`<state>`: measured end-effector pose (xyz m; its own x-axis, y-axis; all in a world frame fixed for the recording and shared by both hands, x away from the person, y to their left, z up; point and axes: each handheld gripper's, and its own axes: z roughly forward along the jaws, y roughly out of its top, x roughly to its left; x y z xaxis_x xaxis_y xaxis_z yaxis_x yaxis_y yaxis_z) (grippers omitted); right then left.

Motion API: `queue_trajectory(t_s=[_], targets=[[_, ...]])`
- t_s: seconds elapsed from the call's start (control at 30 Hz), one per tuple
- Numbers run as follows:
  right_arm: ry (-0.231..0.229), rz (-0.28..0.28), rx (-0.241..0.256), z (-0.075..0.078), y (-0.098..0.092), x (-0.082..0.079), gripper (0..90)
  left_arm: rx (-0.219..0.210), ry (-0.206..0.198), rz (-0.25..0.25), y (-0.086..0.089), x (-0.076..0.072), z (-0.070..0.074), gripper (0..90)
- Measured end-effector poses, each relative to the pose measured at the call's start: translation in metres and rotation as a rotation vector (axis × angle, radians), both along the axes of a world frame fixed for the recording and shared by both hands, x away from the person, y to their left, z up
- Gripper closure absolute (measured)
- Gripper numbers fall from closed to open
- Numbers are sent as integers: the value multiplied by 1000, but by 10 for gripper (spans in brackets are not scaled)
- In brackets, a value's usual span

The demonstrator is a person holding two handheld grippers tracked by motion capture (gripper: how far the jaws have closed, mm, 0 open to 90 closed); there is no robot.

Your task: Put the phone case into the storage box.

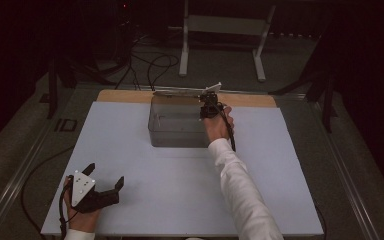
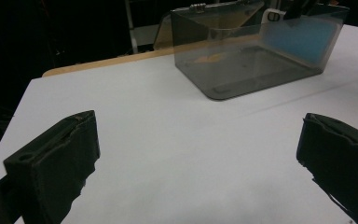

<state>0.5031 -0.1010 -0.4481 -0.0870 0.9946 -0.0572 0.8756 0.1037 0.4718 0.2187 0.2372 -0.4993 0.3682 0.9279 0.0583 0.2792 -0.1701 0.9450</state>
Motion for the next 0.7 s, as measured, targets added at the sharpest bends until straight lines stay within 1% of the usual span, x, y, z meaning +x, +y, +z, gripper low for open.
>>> queue_trajectory(t_s=[0.27,0.43,0.5,0.57,0.7], targets=[[5,5,3,0,0,0,796,1,1,0,0,0,0,2],[6,12,13,0,0,0,774,0,1,-1,0,0,0,2],[1,26,11,0,0,0,748,0,1,-1,0,0,0,2],[-13,43,-1,0,1,-1,719,1,1,-1,0,0,0,3],[-15,55,6,1,0,-1,713,0,1,-1,0,0,0,2]])
